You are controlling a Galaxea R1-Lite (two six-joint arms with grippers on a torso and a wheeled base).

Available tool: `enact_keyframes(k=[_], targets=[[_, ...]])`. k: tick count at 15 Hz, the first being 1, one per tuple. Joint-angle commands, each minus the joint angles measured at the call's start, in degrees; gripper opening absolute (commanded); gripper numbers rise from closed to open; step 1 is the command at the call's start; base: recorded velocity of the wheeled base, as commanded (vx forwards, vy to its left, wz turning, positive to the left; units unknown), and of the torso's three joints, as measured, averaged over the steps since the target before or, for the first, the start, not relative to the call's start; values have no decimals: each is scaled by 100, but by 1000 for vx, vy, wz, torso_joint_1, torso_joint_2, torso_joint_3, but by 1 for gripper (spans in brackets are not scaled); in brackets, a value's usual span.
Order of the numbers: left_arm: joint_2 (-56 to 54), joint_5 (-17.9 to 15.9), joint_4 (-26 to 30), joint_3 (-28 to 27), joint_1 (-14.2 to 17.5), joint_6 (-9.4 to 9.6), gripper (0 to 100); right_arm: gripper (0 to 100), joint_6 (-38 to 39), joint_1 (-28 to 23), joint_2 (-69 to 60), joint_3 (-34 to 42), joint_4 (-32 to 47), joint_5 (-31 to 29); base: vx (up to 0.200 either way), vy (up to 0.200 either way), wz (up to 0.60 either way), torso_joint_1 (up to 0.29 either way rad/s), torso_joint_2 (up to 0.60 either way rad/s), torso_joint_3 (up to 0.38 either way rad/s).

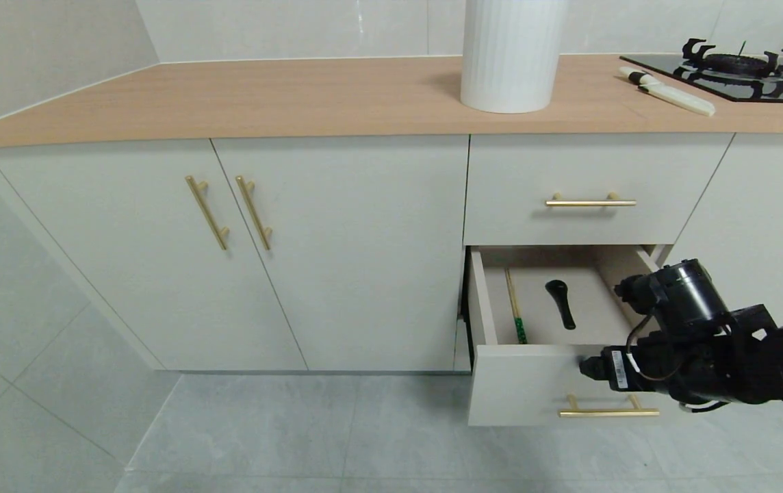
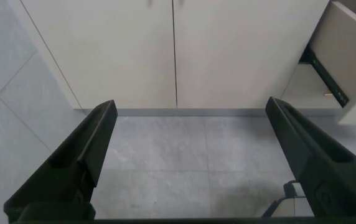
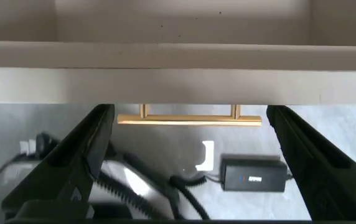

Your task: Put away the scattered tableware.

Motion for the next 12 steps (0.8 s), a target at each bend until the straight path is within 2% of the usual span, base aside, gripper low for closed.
enact_keyframes(k=[1, 5, 12], targets=[[0, 1, -1, -4, 2, 0, 100, 100, -16, -237, 464, -492, -30, -16, 0, 0, 0, 0, 0, 0], [0, 1, -1, -4, 2, 0, 100, 100, -87, -404, 1237, -1406, -277, -16, 0, 0, 0, 0, 0, 0], [0, 1, -1, -4, 2, 0, 100, 100, -87, -650, 1905, -1142, -2755, -16, 0, 0, 0, 0, 0, 0]])
